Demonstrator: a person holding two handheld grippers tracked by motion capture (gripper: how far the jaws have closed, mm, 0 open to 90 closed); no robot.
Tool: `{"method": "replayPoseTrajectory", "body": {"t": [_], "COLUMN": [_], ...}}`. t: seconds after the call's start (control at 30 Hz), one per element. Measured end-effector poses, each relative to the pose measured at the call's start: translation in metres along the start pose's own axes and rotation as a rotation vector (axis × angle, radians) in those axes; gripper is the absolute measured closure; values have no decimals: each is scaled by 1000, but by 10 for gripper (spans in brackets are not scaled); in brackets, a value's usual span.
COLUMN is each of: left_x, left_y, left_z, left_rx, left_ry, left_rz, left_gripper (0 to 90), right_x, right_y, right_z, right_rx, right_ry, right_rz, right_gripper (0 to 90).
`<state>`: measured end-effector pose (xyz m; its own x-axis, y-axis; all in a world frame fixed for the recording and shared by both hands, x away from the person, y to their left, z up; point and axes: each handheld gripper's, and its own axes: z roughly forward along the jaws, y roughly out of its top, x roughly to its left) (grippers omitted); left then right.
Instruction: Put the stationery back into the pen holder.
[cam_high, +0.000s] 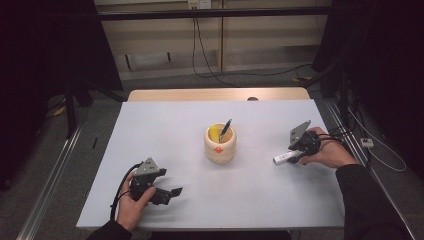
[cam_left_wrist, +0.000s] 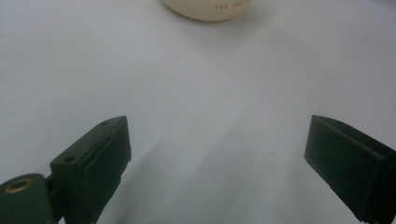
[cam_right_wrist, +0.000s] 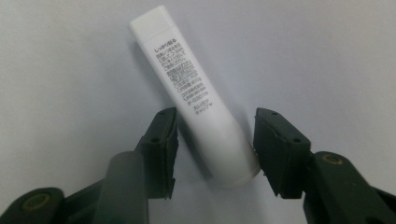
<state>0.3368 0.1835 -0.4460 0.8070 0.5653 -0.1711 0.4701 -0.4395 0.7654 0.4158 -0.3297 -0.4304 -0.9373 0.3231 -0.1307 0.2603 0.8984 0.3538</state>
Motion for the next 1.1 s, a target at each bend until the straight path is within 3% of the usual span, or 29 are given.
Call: {"method": "replayPoseTrajectory", "body": {"t": [0.23, 0.57, 0.8, 0.97, 1.1], "left_x": [0, 0, 0, 0, 0], "left_y": [0, 0, 0, 0, 0], "left_z": [0, 0, 0, 0, 1], "left_rx": [0, 1, -2, 0, -1], "left_ry": [4, 2, -1, 0, 0], "left_rz": [0, 3, 2, 3, 3], "left_gripper": [73, 73, 73, 73, 73], "right_x": [-2, 1, 2, 12, 18], "right_y": [-2, -4, -6, -5, -5], "right_z": [0, -2, -6, -5, -11], "right_rx": [-15, -22, -95, -101, -141], "right_ry": [57, 40, 0, -8, -12], "right_rz": [13, 62, 120, 145, 173], "right_gripper": [673, 684, 684, 683, 684]}}
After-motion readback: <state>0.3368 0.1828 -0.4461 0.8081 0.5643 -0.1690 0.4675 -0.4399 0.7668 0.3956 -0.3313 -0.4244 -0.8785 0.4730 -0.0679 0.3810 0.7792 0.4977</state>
